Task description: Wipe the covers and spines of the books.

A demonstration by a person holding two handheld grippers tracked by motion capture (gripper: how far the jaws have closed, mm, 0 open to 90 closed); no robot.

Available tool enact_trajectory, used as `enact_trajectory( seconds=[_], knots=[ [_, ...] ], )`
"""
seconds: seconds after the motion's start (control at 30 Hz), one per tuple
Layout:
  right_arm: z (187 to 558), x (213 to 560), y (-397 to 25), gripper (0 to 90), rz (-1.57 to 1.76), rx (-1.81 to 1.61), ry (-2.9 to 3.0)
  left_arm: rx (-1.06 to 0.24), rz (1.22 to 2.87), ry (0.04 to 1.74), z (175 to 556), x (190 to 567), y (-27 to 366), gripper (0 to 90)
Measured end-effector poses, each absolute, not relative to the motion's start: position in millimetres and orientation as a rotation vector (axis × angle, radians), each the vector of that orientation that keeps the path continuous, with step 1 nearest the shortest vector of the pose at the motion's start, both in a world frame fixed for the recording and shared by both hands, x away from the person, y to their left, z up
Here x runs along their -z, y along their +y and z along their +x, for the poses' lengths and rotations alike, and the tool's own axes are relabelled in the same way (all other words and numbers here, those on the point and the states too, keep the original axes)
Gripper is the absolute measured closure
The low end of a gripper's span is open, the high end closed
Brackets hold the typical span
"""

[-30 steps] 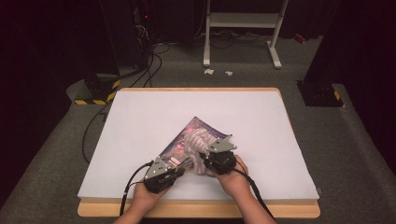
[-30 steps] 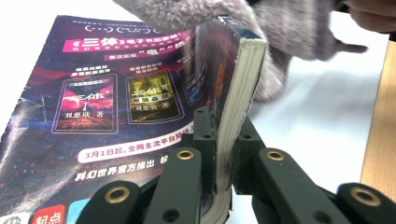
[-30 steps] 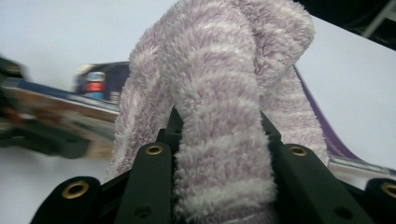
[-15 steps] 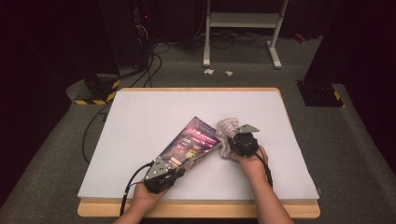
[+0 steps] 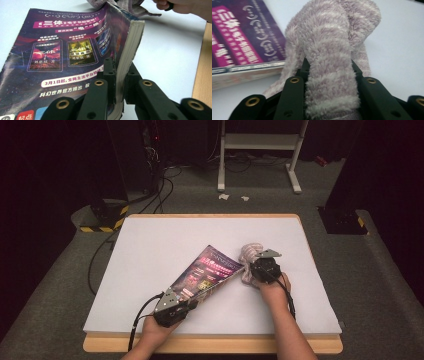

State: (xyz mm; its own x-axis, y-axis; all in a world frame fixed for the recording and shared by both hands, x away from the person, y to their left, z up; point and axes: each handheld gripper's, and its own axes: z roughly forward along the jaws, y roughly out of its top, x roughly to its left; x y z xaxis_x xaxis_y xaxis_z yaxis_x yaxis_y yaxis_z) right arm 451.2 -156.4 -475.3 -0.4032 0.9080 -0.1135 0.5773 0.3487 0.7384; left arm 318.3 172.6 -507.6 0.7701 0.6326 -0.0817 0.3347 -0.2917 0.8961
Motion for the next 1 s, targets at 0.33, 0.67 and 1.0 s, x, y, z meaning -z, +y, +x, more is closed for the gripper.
enact_trajectory(
  seconds=[0.33, 0.67, 1.0],
  knots=[
    [408.8, 457.4, -122.2, 68.4, 1.082, -0.961, 2.170, -0.352, 1.908, 0.736, 318.2, 507.8, 171.7, 83.0],
    [352.3, 439.2, -73.3, 68.4, 0.866, -1.194, 2.293, -0.350, 1.908, 0.737, 318.3, 507.9, 171.8, 83.1],
    [316.3, 426.2, -38.1, 68.3, 0.686, -1.267, 2.374, -0.355, 1.915, 0.732, 318.1, 507.8, 171.6, 83.1]
  ],
)
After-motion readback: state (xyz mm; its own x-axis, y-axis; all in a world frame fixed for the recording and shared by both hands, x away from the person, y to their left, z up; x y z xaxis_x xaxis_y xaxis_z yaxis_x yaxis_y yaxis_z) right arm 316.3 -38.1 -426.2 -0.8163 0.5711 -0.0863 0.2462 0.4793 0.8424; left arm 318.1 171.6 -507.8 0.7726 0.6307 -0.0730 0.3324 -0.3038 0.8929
